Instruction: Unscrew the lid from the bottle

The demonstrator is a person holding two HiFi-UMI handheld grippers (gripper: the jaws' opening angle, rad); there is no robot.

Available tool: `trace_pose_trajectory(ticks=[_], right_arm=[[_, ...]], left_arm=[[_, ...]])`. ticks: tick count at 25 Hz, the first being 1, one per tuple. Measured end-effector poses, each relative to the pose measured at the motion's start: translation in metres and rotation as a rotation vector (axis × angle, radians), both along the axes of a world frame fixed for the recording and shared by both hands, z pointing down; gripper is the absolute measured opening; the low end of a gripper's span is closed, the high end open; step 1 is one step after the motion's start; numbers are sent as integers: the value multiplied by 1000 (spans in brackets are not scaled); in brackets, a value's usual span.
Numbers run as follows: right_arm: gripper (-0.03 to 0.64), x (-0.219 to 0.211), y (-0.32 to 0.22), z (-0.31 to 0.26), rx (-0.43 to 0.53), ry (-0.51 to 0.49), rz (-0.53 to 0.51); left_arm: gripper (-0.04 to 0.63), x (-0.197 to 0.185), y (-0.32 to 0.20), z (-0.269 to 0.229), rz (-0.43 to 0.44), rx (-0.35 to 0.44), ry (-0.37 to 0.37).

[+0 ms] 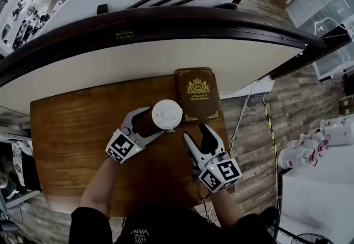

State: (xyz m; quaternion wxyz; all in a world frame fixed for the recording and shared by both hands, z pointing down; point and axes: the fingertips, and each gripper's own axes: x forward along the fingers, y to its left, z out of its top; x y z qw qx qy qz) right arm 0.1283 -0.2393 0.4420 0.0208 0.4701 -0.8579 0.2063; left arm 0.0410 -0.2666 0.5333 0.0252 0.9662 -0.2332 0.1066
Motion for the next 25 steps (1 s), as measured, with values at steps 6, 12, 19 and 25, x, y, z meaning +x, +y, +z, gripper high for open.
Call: trace_pose_trajectory(ticks=[6,12,19,25], right_arm=[[259,-19,-12,-19,88,57,-72],[286,-51,-24,-26,167,110,-190],[327,-72,-36,-24,257,199,-315],[336,-79,-42,-16,290,274,-374]], left_arm=[[354,17,-6,1,7,6,37],[382,32,-12,13,-4,-22,69],[382,45,-17,19,-12,-21,78],[382,49,-20,16,-22,-7,84]])
